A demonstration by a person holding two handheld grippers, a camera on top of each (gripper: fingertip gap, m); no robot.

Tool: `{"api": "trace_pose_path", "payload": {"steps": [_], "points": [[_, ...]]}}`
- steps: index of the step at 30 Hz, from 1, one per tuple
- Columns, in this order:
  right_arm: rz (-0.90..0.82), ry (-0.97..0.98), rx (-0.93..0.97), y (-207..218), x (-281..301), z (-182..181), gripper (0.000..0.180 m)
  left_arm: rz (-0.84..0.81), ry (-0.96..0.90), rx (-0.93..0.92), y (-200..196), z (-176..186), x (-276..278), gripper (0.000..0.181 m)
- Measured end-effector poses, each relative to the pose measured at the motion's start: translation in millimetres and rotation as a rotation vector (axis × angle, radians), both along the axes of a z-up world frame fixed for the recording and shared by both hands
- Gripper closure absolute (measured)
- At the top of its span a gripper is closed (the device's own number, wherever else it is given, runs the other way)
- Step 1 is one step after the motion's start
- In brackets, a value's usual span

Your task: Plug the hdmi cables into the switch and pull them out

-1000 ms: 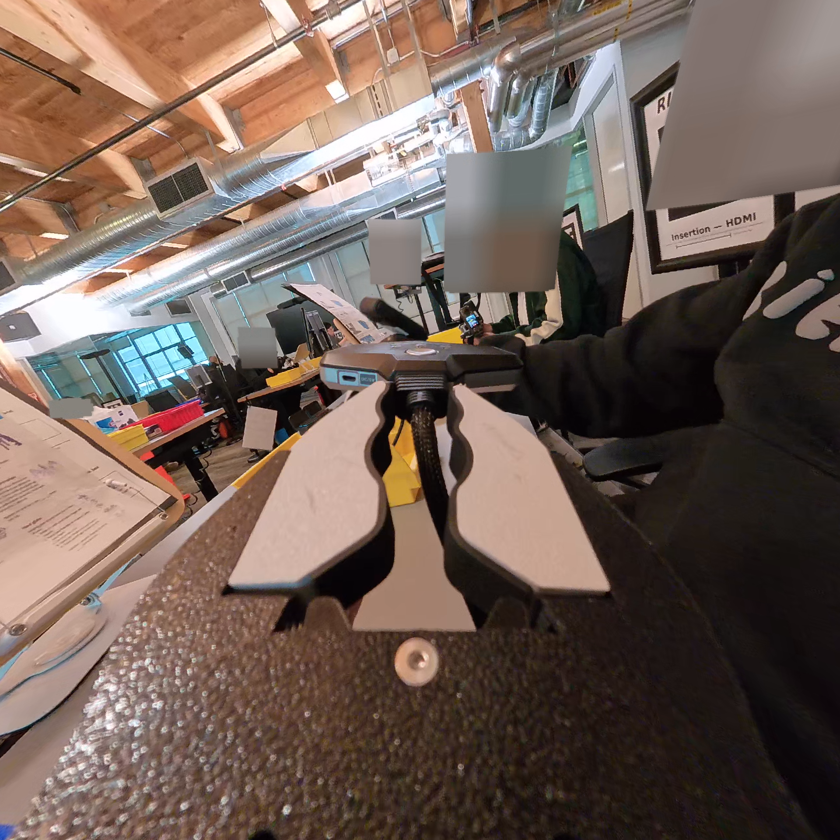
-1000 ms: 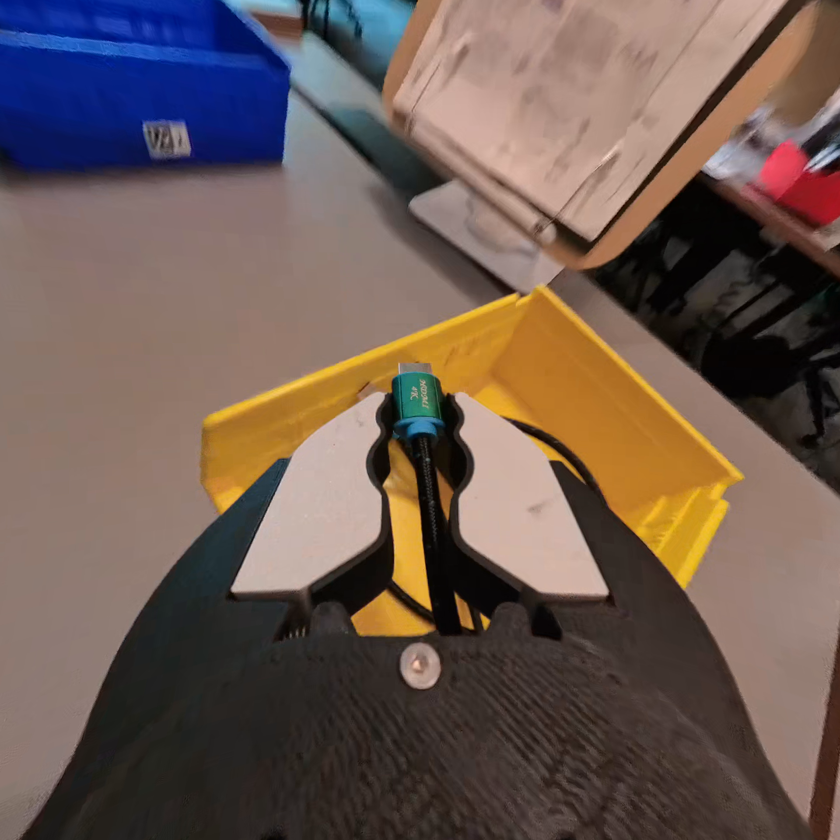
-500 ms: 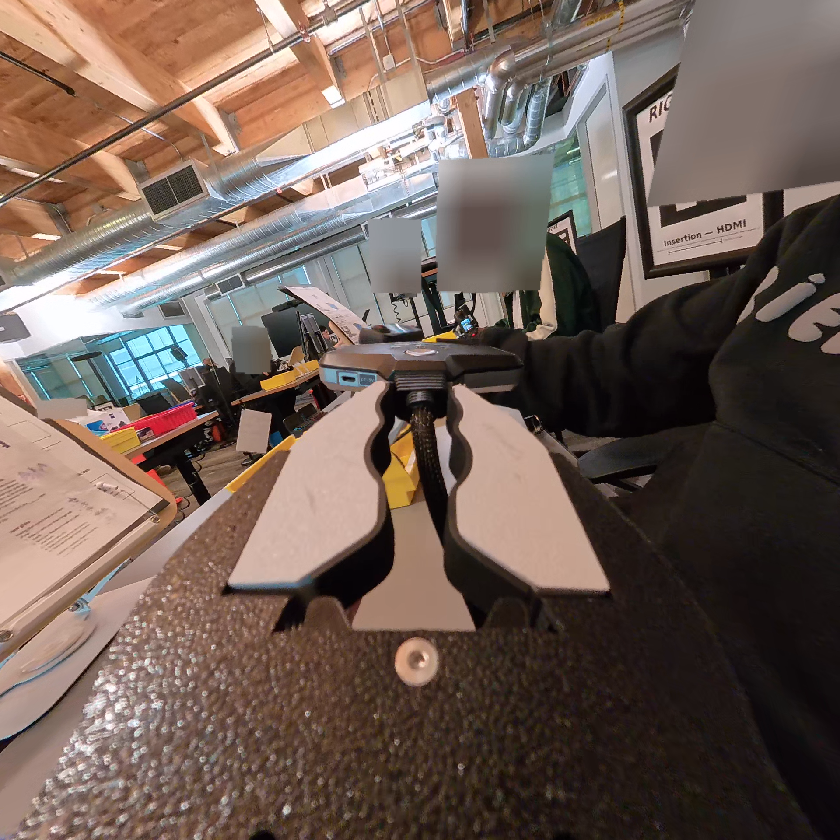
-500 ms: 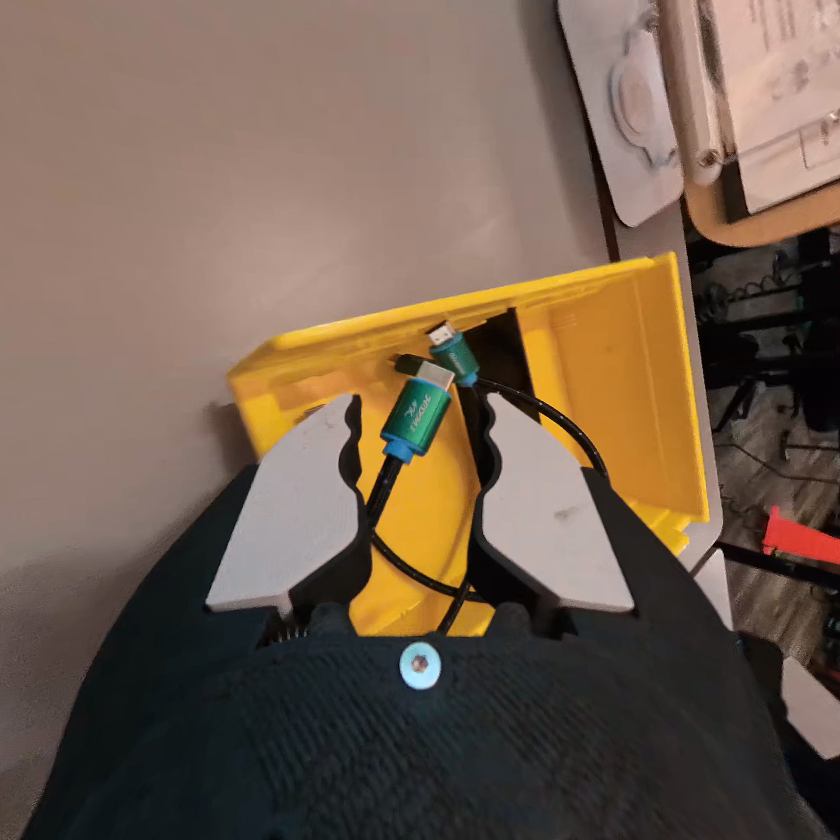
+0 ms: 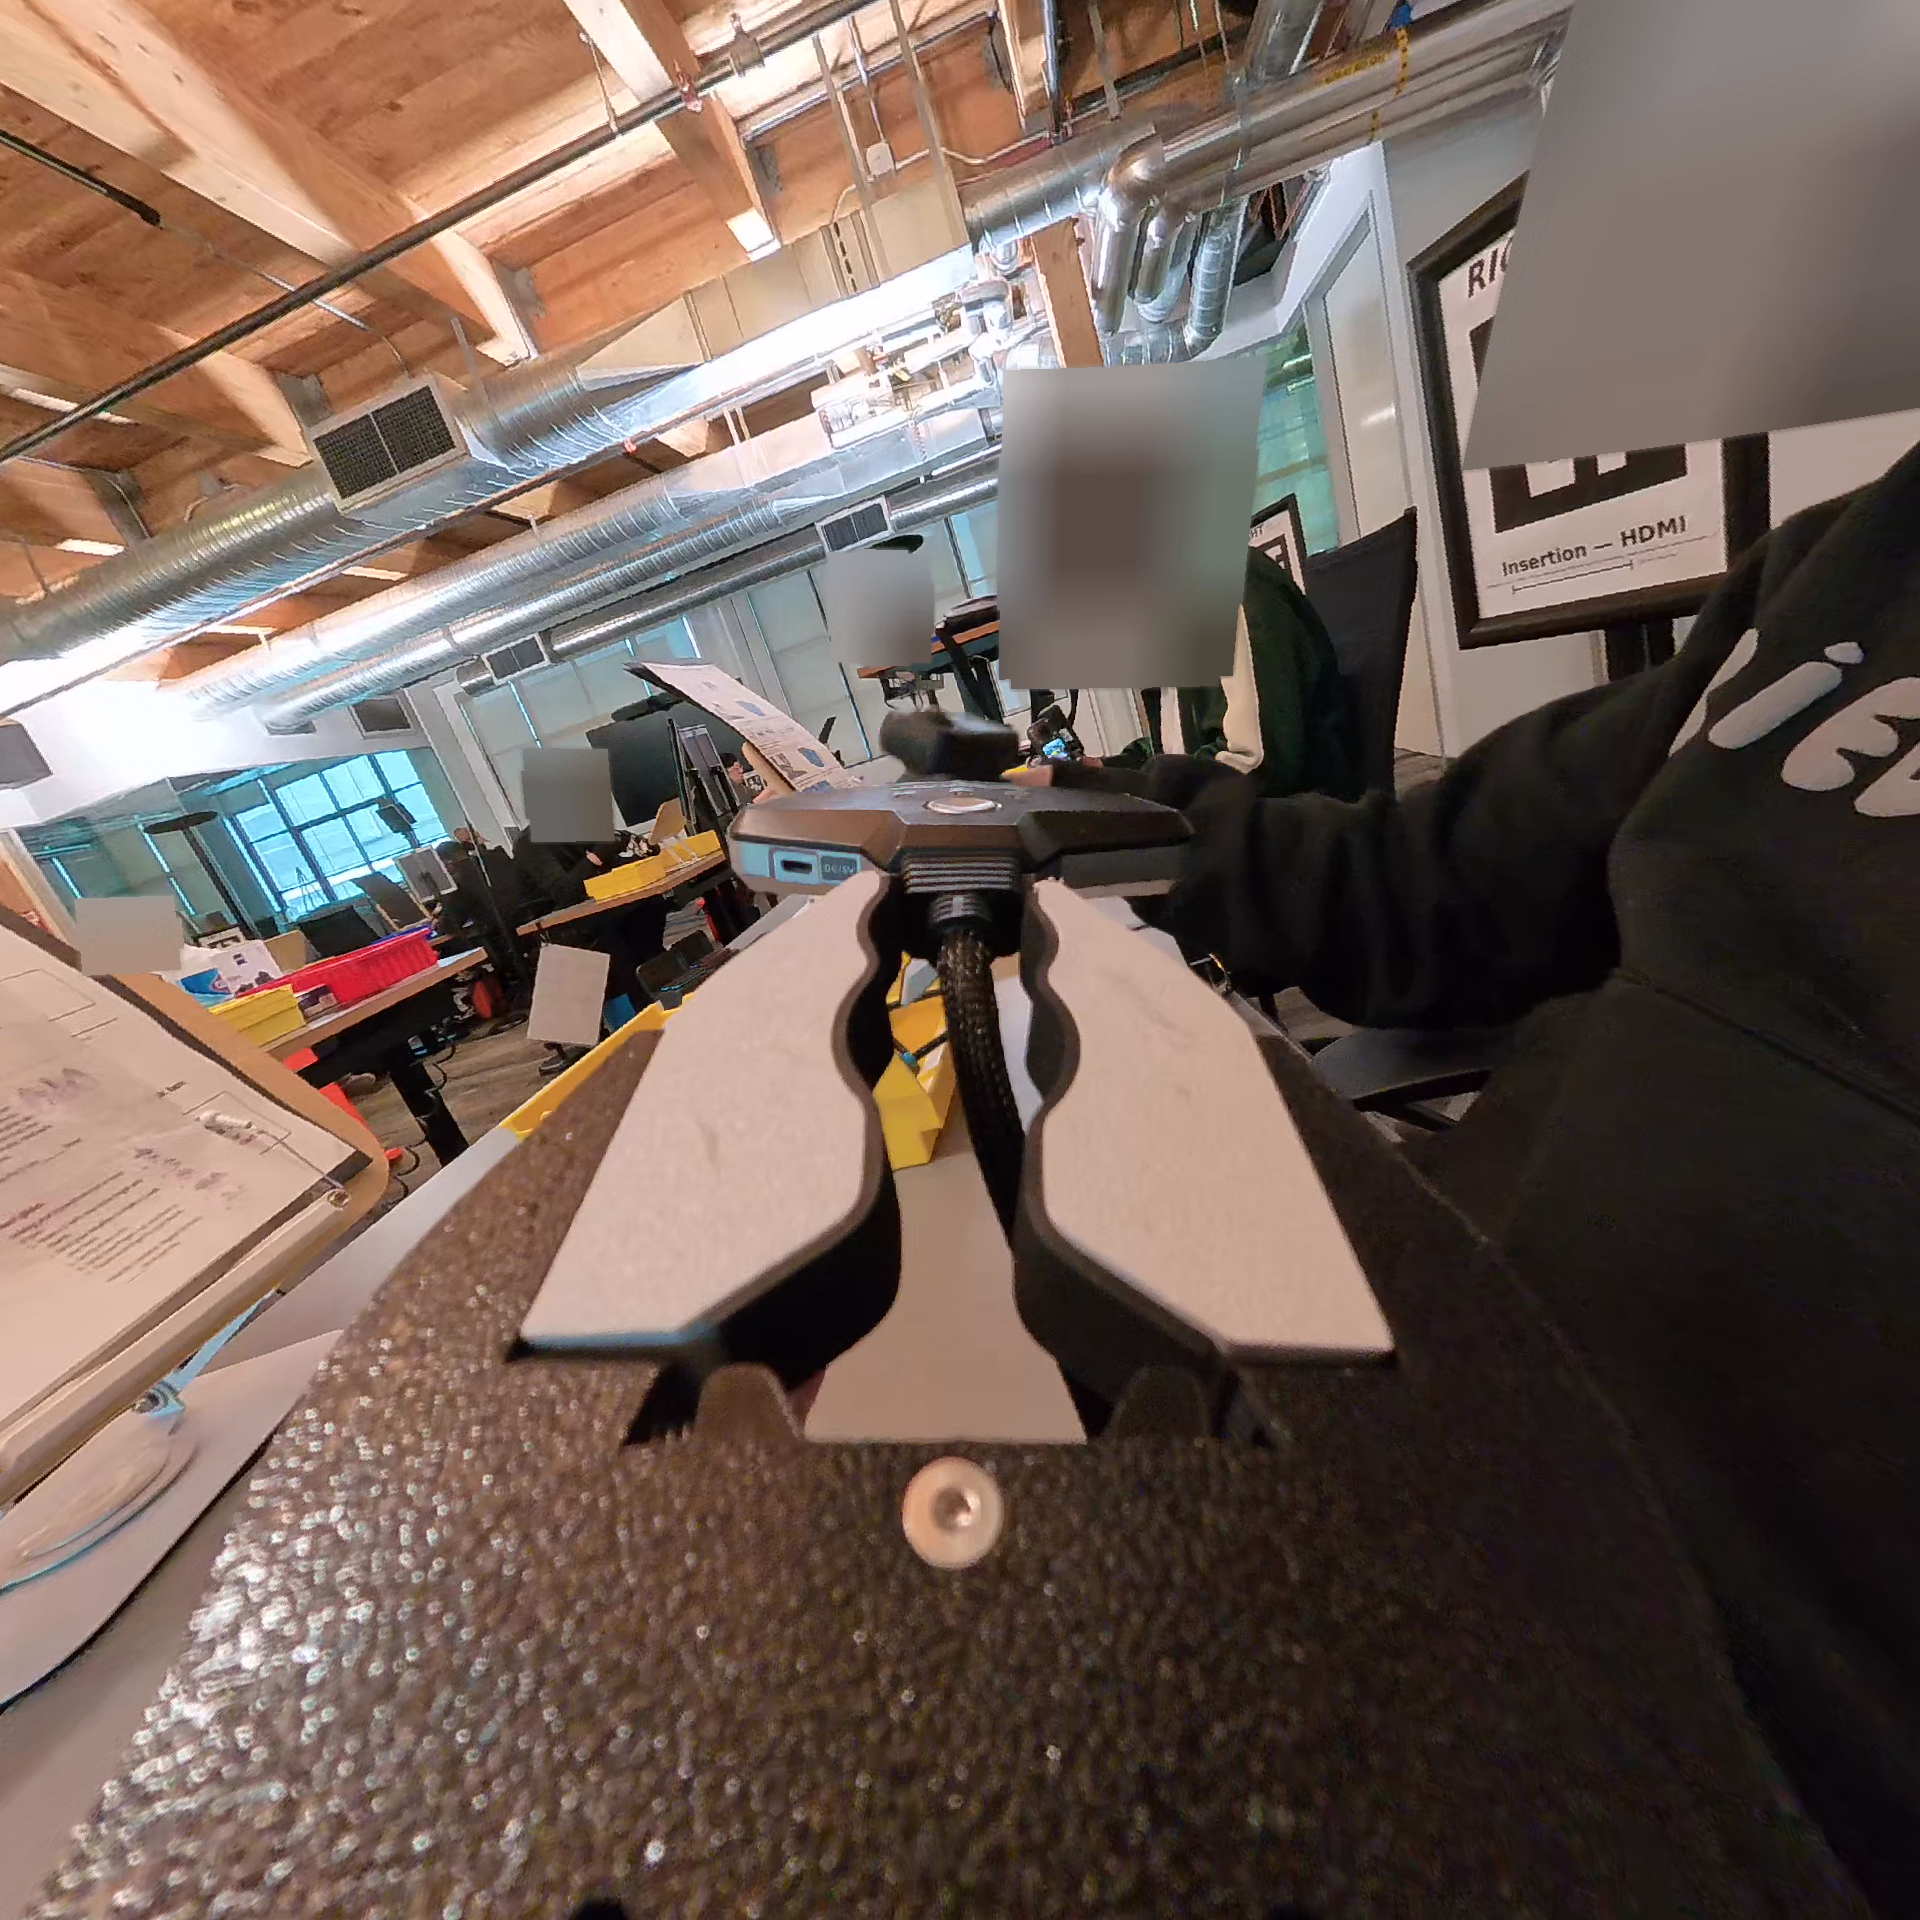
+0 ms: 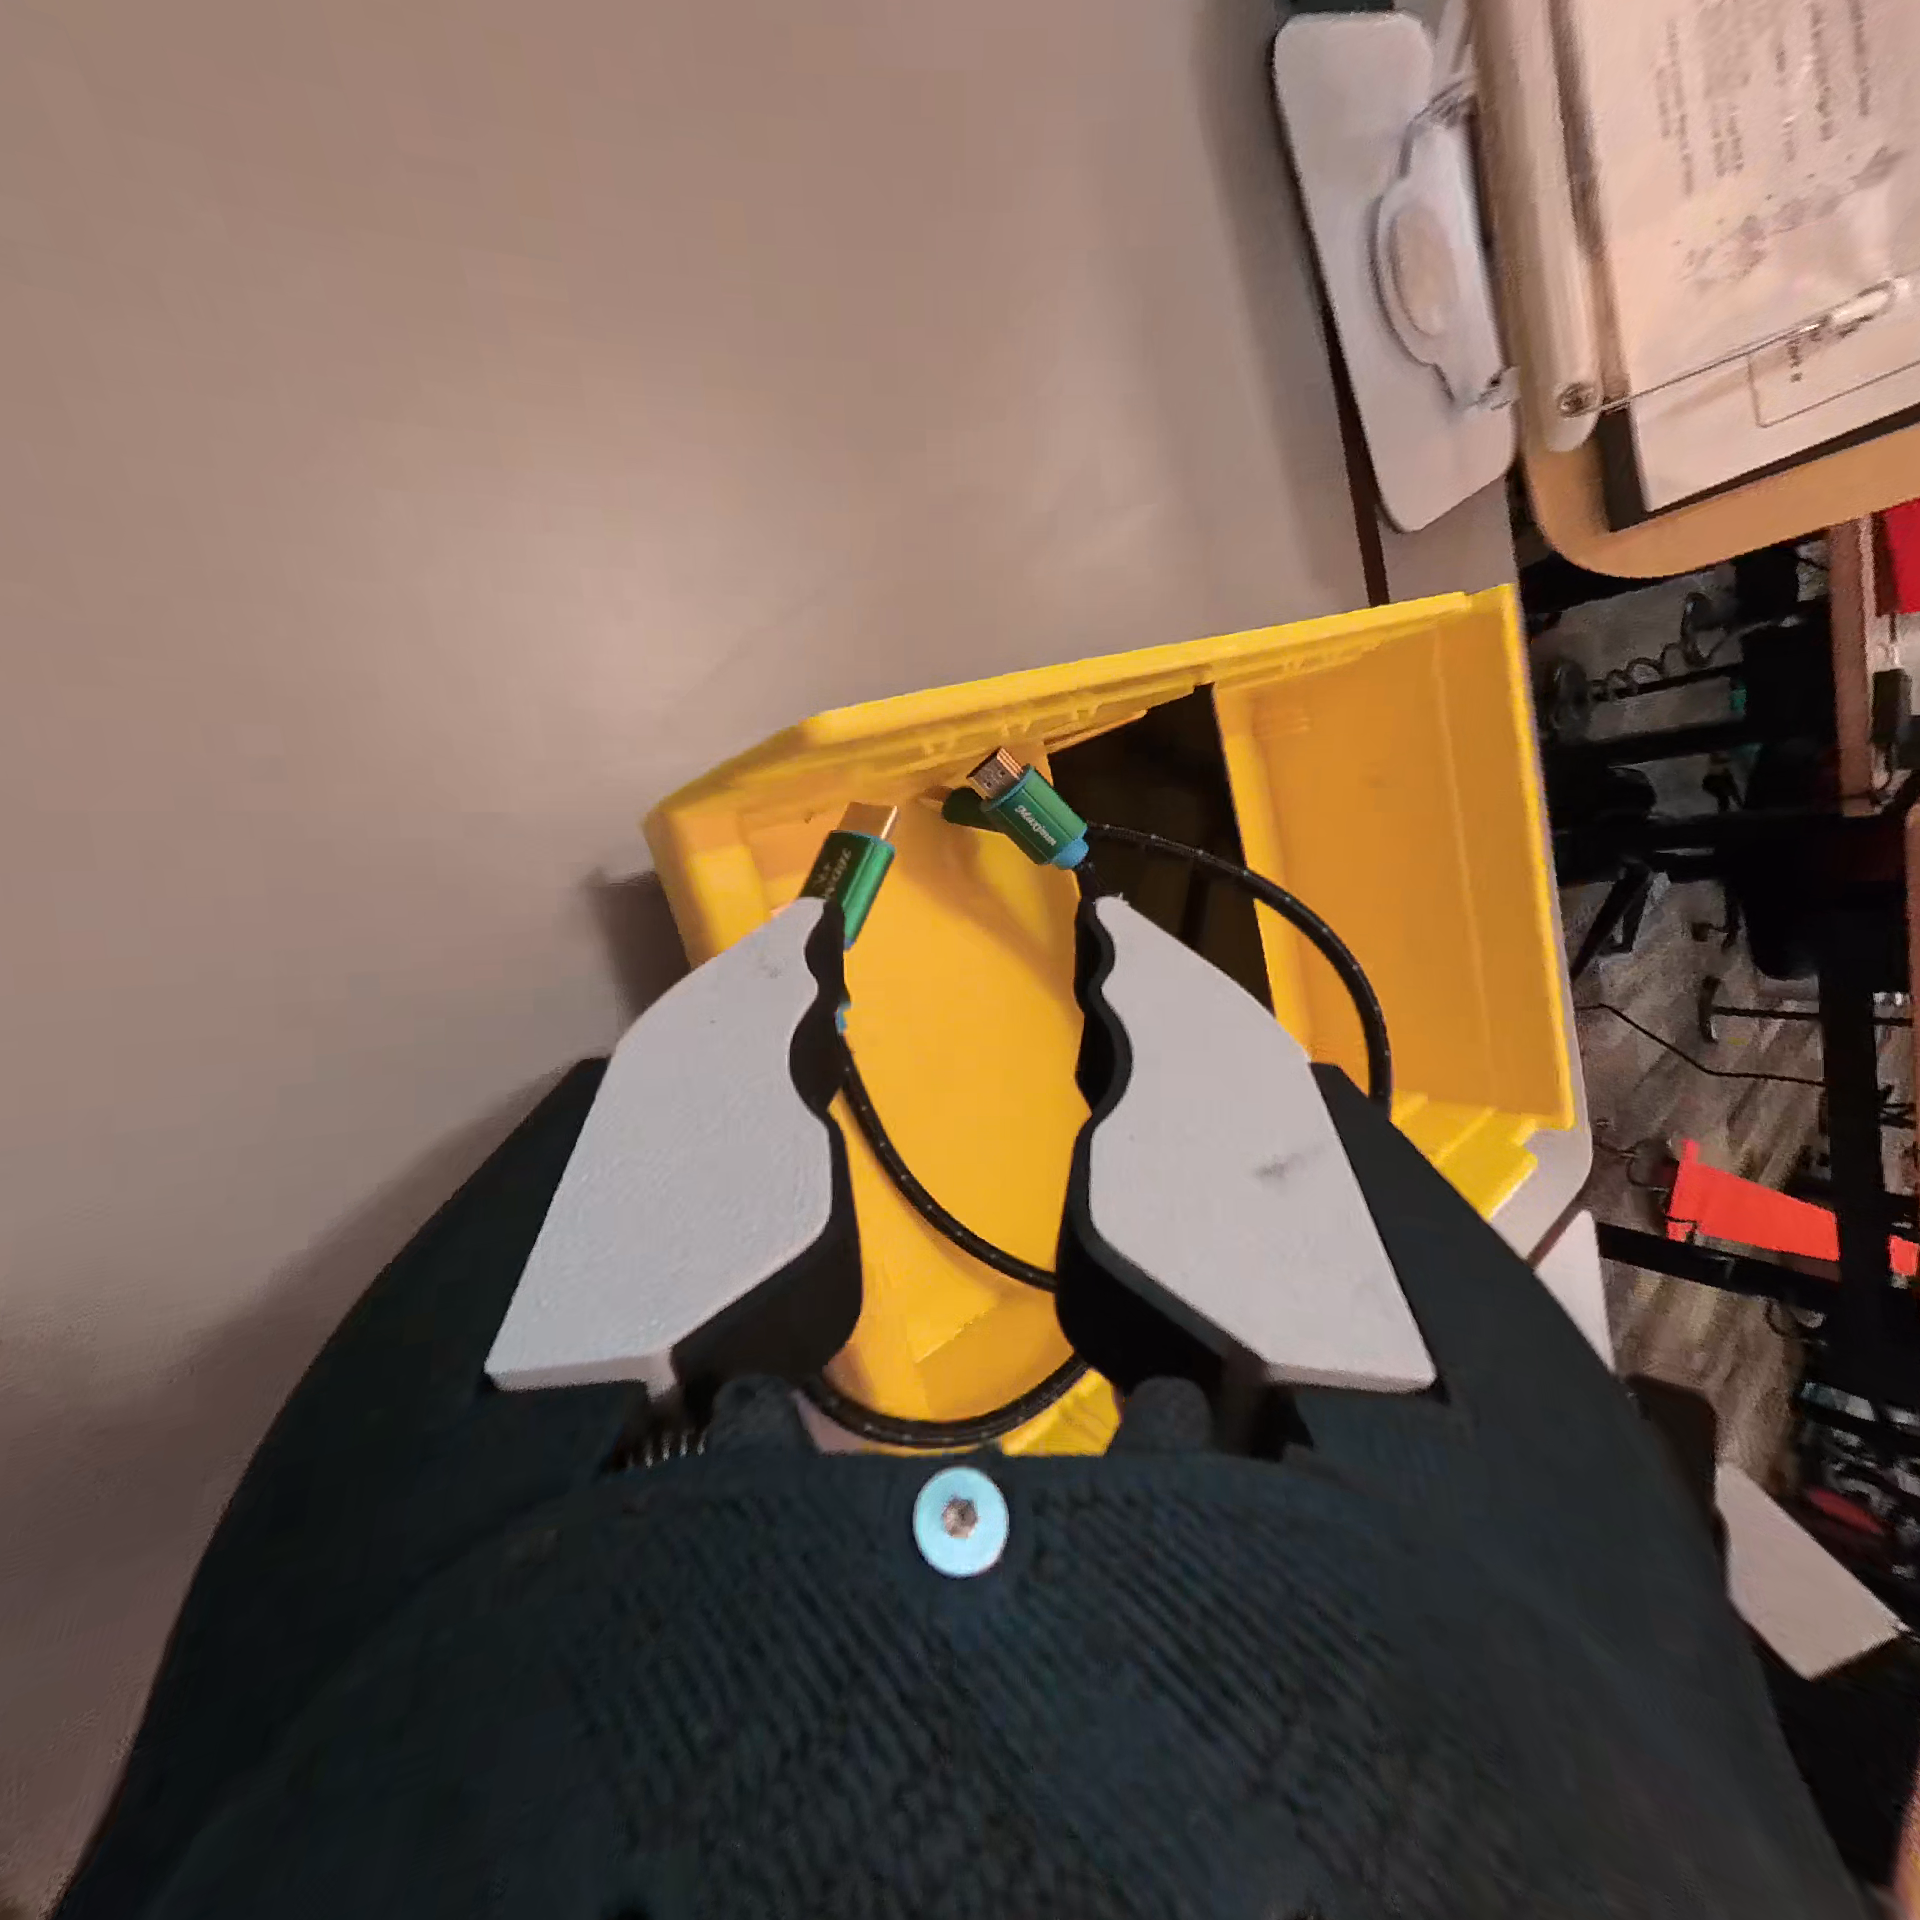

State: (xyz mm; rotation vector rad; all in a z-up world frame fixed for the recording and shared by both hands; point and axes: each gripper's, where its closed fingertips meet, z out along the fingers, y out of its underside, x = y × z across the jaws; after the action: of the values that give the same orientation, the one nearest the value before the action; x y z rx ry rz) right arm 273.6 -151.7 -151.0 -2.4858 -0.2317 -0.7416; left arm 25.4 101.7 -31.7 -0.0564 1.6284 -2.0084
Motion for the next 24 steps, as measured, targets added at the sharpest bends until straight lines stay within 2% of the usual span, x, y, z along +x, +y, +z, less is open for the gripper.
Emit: {"api": "trace_pose_path", "payload": {"steps": [4, 6, 9, 11, 14, 17, 20, 22, 24], "points": [[-0.082, -0.095, 0.256, 4.3, -18.2, 46.9, 0.126, 0.012, 0.001, 0.013, -3.5, -1.5, 2.4, 0.159], [-0.079, -0.061, 0.426, 14.6, -41.3, 66.8, 0.123, 0.006, 0.004, 0.019, -7.4, -2.6, 3.2, 0.159], [0.156, 0.213, 0.729, 54.5, -109.3, 91.3, 0.12, -0.004, 0.013, 0.038, -14.8, -5.7, 5.1, 0.159], [0.314, 0.463, 0.835, 80.1, -151.0, 105.9, 0.117, -0.015, 0.016, 0.044, -19.8, -7.0, 6.0, 0.159], [0.287, 0.802, 0.99, 117.9, -169.7, 117.9, 0.111, -0.019, 0.018, 0.071, -27.9, -10.0, 7.3, 0.159], [0.33, 1.067, 0.984, 152.9, -190.6, 107.0, 0.109, -0.032, 0.018, 0.124, -38.2, -15.3, 6.5, 0.159], [0.413, 1.287, 0.973, 170.4, -209.8, 104.2, 0.112, -0.072, 0.016, 0.18, -48.3, -21.2, 2.5, 0.159], [0.434, 1.312, 0.917, 175.9, -216.0, 94.2, 0.12, -0.115, 0.011, 0.215, -54.8, -24.9, -2.8, 0.159], [0.478, 1.343, 0.841, 175.6, -226.9, 84.4, 0.118, -0.154, 0.013, 0.25, -60.7, -29.2, -7.1, 0.159]]}}
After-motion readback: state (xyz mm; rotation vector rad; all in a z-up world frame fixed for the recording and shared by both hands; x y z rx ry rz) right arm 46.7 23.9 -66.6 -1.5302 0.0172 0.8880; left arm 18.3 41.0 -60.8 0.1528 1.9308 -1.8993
